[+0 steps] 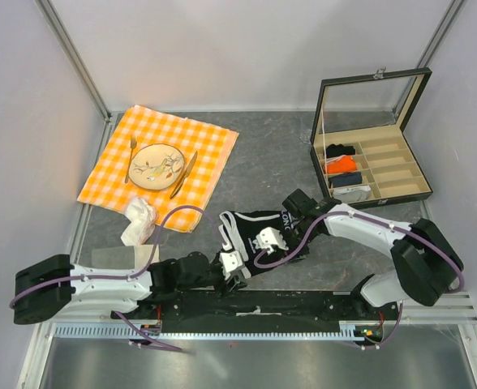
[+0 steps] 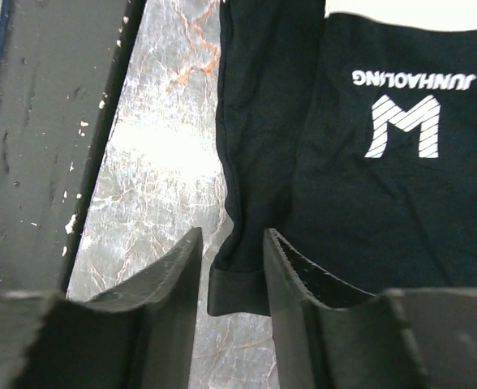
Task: Roll the underwear
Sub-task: Fold the underwear at the center of the board.
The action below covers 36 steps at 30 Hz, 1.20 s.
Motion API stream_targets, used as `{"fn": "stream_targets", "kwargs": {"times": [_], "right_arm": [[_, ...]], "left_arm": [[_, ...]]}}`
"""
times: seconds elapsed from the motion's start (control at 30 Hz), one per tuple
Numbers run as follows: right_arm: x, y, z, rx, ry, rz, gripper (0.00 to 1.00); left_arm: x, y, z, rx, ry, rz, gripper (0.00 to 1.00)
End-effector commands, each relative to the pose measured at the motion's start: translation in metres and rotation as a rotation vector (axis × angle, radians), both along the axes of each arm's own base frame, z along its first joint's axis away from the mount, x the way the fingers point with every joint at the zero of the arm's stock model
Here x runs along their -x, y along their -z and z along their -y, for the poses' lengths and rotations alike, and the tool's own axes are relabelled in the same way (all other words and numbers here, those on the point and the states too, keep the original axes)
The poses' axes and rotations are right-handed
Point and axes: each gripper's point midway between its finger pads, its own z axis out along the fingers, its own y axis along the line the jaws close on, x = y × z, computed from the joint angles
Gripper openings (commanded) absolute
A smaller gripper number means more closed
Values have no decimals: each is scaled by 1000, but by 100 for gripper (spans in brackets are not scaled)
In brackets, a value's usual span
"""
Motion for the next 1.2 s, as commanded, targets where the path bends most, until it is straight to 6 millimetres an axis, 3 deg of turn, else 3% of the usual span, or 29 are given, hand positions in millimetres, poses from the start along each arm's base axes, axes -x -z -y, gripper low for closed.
{"fn": "stream_targets", "kwargs": {"times": [0.0,0.07,0.23,0.4,0.7,1.03,1.17], "right_arm": [[0,-31,-11,-113,-27,45,48],[-5,-33,-12,-122,-26,88,55],[-13,-15,-7,-84,3,121,69],[-20,1,-4,-47,19,140,70],[-18,17,3,5,25,122,58],[-13,20,3,31,31,67,27],[-10,15,0,23,36,21,23]], "left_arm": [[-12,-23,17,24,8,145,65],[-10,-20,19,-7,29,177,65],[-16,-21,23,-51,33,261,67],[-21,-11,26,-116,43,306,67],[-27,-5,37,-183,62,386,69],[-32,-10,44,-180,65,451,70],[-32,-4,44,-198,72,459,69]]}}
